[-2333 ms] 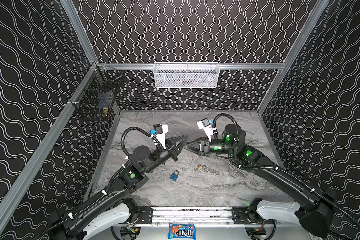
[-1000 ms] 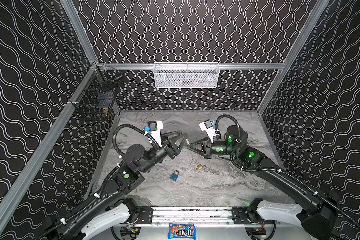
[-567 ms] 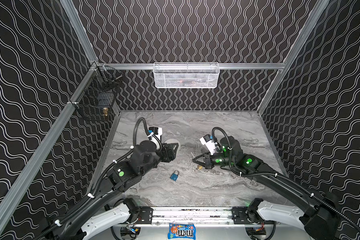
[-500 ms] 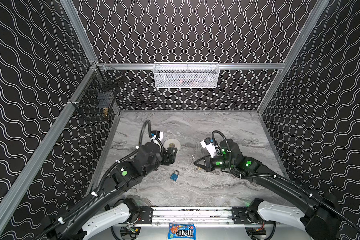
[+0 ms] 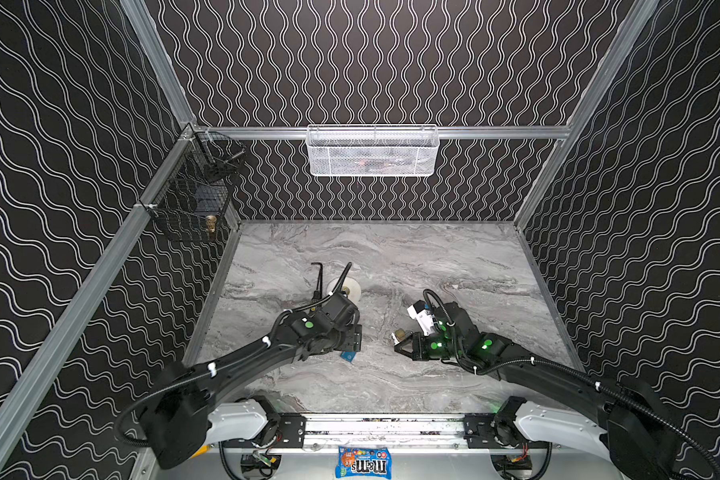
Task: Unlock with the key
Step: 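Lower the open left gripper over the blue padlock while the right holds the key, then close the left gripper on the body of the blue padlock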
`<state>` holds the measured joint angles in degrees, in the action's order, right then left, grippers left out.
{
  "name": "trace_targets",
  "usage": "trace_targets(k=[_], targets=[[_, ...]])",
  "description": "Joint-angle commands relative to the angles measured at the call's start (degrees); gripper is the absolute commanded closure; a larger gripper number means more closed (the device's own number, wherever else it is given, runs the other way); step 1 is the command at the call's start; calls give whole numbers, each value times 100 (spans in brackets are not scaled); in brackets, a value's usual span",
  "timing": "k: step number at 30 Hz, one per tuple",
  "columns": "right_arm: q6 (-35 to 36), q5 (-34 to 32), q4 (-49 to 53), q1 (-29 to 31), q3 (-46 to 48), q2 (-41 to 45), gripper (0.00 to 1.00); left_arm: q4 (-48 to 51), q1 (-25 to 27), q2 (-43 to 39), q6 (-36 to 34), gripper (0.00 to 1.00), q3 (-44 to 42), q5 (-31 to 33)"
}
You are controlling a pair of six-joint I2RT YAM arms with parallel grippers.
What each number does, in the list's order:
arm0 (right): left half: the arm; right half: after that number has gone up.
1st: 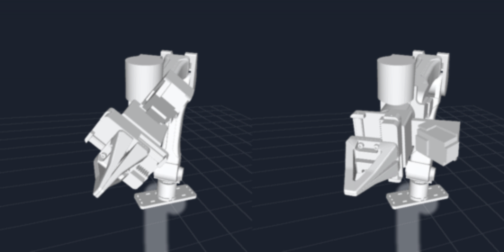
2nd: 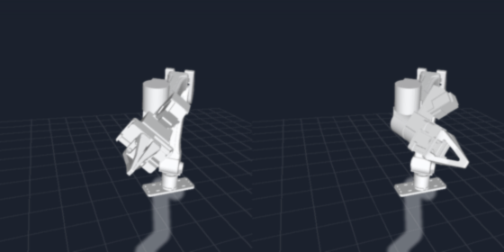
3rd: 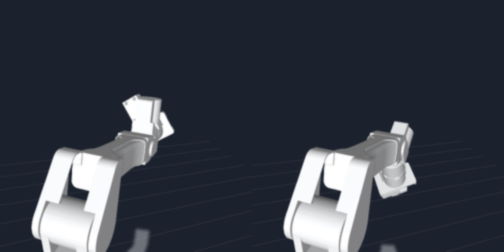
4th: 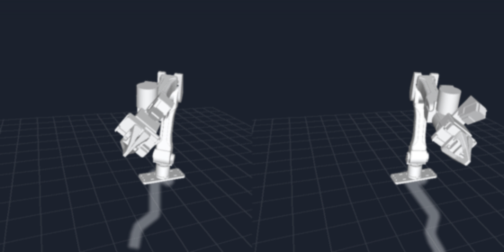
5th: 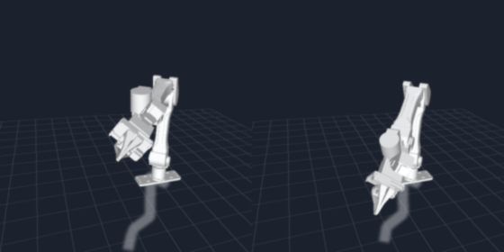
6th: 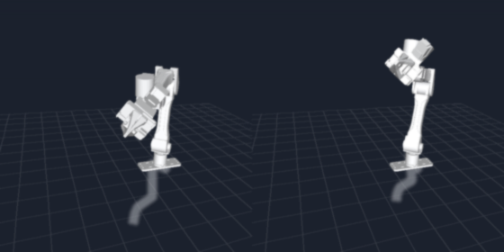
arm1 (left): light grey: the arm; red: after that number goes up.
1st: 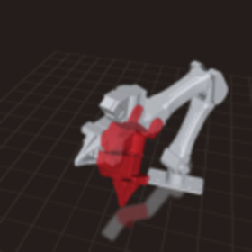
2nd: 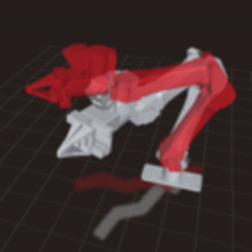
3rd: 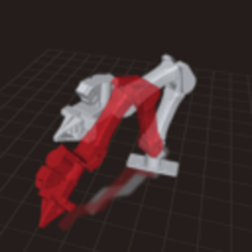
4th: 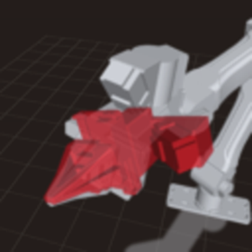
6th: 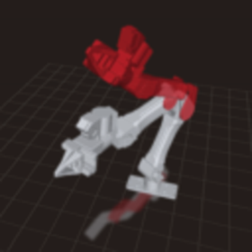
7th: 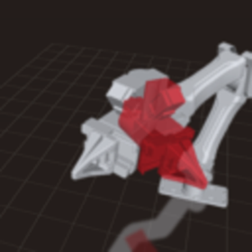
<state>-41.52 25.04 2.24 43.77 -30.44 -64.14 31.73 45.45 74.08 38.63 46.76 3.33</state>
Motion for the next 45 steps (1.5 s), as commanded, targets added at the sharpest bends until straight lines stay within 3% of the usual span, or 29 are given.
trace_targets(k=[1,15,26,37,45], targets=[[-195,-140,-305,5,20,15,100,-99,-13,325,-94,20,87,54],[-67,-296,-215,-3,-5,125,100,-770,59,890,285,20,-322,-210],[-5,-369,-139,-13,34,95,100,-62,679,1390,853,20,88,454],[1,-213,-311,-11,35,-149,100,248,878,1639,1743,28,190,783],[-57,-236,-458,-40,116,-82,100,289,878,1935,1690,35,356,791]])
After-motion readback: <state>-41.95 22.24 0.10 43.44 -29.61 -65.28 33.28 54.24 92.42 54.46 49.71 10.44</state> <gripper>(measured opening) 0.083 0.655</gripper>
